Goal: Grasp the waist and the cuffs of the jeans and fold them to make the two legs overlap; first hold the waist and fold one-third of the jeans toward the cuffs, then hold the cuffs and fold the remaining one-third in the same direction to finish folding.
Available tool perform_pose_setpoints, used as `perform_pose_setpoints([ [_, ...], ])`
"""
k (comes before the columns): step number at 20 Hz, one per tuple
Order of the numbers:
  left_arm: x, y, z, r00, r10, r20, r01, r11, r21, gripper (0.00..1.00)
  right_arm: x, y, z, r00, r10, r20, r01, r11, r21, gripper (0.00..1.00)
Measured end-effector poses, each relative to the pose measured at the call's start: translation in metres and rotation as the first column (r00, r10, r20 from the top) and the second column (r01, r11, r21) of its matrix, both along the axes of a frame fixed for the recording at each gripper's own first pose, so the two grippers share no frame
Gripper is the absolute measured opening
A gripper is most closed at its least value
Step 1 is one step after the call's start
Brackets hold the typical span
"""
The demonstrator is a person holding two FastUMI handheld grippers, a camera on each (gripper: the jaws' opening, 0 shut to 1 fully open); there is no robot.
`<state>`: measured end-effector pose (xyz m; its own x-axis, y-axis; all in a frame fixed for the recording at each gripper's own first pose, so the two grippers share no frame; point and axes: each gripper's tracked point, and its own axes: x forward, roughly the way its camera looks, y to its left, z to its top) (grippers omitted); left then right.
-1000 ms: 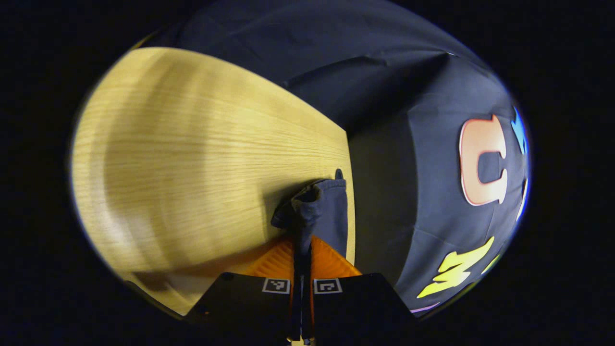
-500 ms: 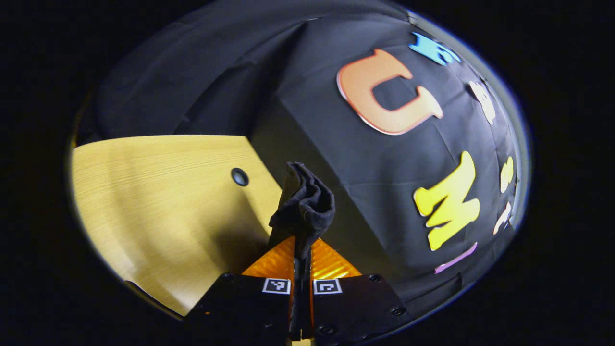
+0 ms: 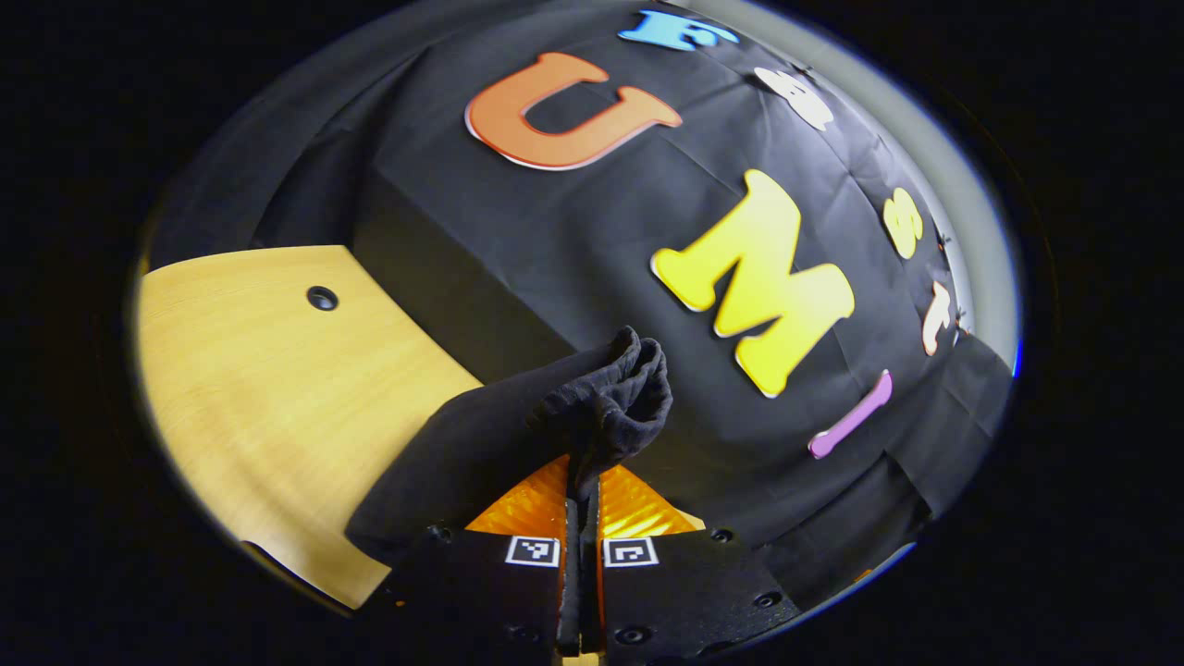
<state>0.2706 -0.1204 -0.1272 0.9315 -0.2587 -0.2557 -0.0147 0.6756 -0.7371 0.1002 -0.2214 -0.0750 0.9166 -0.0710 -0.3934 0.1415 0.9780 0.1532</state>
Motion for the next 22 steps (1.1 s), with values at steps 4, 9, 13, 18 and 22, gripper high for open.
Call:
perform_pose_setpoints([
  [4, -0.006, -0.078, -0.040, 0.993, -0.084, -0.085, 0.090, 0.994, 0.064, 0.04, -0.012, -0.033, -0.002, 0.999, -0.032, -0.007, 0.032, 0.999, -0.008, 0.98],
  [9, -0.025, -0.116, -0.107, 0.971, -0.133, -0.196, 0.186, 0.942, 0.278, 0.04, -0.022, -0.055, -0.004, 0.998, -0.066, -0.005, 0.066, 0.998, 0.006, 0.98],
  [13, -0.039, -0.120, -0.151, 0.956, -0.146, -0.256, 0.243, 0.881, 0.405, 0.04, -0.027, -0.060, -0.006, 0.997, -0.075, -0.008, 0.075, 0.997, 0.003, 0.98],
  [18, -0.042, -0.124, -0.172, 0.957, -0.142, -0.254, 0.255, 0.829, 0.497, 0.08, -0.026, -0.057, 0.003, 0.997, -0.081, 0.015, 0.081, 0.997, 0.011, 1.00],
  [22, -0.050, -0.134, -0.160, 0.956, -0.172, -0.236, 0.273, 0.815, 0.512, 0.58, -0.027, -0.048, 0.005, 0.997, -0.079, 0.025, 0.079, 0.997, 0.017, 0.98],
])
